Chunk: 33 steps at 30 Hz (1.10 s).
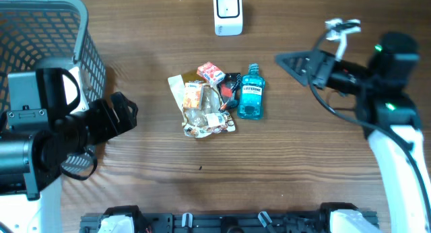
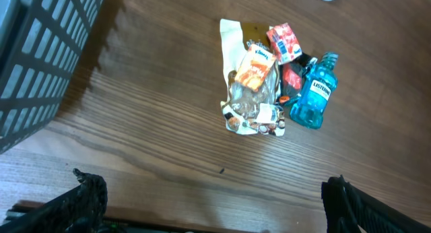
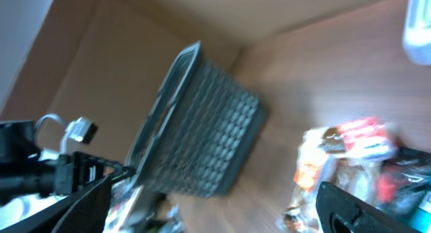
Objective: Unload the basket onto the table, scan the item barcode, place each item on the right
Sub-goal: 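Reach the right gripper to the pile toward the Listerine bottle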
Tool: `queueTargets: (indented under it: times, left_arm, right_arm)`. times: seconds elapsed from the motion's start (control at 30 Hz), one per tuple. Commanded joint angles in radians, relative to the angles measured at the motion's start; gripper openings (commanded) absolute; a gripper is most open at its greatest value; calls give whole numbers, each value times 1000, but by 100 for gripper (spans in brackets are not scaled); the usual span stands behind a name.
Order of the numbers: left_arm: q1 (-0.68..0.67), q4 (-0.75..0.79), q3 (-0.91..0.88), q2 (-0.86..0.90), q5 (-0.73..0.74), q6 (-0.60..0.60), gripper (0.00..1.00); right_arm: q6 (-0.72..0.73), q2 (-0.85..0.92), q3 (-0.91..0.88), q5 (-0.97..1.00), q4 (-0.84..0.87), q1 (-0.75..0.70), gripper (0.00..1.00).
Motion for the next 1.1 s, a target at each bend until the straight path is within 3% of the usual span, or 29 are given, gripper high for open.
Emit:
queueTargets:
  times: [0.0,0.2,0.53,0.8,1.07]
  left_arm:
    - [-5,3,9,3,-1,12,100]
    - [-5,-2,9,3,-2,13,100]
    - [-5,-1,9,3,-2,13,100]
    - [-5,0,9,3,-2,12,100]
    - [-5,-1,9,3,-2,13,100]
  right_arm:
    - [-10,96,11,50,-46,153,94]
    - [-31,252,12,769,-262,444,91]
    - [-60,253,19,822,-306,499,98]
    - [-54,227,99,1172,-467,428,100]
    - [-58,342,98,1202,-426,411,100]
